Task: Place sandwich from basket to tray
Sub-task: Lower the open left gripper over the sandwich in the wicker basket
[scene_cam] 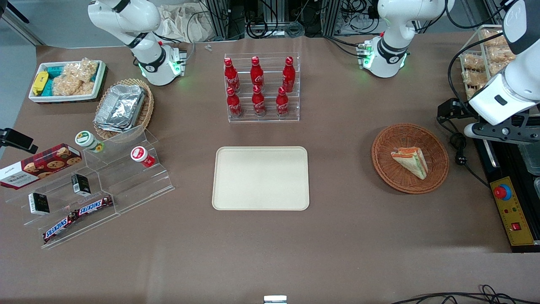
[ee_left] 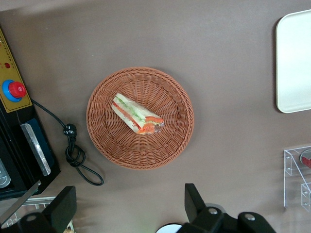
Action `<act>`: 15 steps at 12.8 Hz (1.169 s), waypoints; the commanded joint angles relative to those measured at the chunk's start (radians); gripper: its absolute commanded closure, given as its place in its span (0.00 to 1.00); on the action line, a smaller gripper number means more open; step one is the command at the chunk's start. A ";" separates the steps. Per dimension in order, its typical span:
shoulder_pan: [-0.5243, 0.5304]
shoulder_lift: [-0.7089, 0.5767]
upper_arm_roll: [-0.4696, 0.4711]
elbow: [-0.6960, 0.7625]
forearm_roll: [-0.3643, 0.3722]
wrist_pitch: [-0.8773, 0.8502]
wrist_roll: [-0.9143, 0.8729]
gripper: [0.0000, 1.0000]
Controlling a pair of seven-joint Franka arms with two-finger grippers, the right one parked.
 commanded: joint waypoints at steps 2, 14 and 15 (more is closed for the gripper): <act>0.000 0.011 -0.003 0.023 0.010 -0.025 0.013 0.00; 0.016 -0.029 0.015 -0.529 0.008 0.558 -0.814 0.00; 0.017 0.020 0.017 -0.528 0.008 0.605 -0.921 0.00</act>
